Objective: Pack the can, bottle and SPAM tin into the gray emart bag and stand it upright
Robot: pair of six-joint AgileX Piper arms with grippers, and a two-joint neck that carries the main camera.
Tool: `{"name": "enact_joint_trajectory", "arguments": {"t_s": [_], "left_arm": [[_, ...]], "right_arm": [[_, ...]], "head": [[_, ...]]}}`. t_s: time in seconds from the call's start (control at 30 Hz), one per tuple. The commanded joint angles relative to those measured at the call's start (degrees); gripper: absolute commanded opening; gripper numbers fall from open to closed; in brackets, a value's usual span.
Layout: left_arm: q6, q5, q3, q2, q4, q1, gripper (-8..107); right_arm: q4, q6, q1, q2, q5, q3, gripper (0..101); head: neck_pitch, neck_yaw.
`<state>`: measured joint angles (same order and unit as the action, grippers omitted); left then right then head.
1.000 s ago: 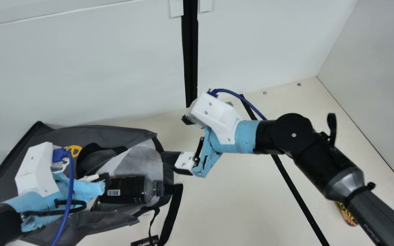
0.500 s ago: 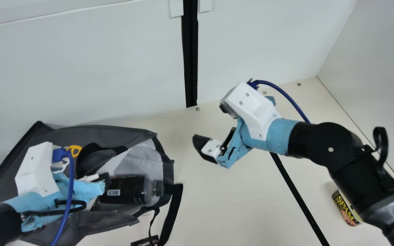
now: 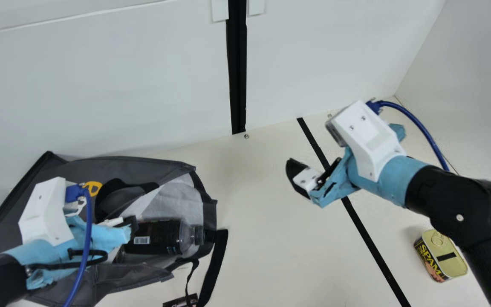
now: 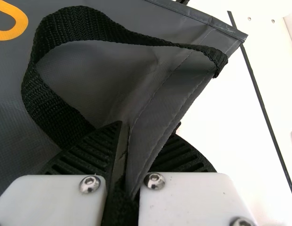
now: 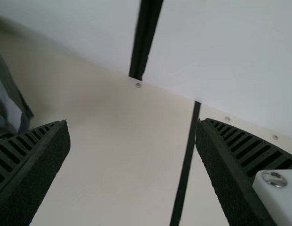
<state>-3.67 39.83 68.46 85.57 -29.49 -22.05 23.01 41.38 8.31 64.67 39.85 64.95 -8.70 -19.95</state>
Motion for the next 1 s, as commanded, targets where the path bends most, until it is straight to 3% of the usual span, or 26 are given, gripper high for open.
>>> {"name": "enact_joint_trajectory", "arguments": {"t_s": [0.0, 0.43, 0.97], "left_arm": [[0.0, 0.0, 0.0, 0.0, 0.0, 0.0, -8], [0.0, 0.0, 0.0, 0.0, 0.0, 0.0, -8], [0.0, 0.0, 0.0, 0.0, 0.0, 0.0, -8]], "right_arm": [[-4.2, -3.3, 0.6, -1.0, 0.3, -0.1, 95], [-21.7, -19.9, 3.3, -5.4, 5.3, 2.5, 95], [-37.5, -36.7, 2.8, -9.1, 17.3, 7.8, 95]], "head": [[-1.3, 0.0], [-1.3, 0.0], [-1.3, 0.0]]}}
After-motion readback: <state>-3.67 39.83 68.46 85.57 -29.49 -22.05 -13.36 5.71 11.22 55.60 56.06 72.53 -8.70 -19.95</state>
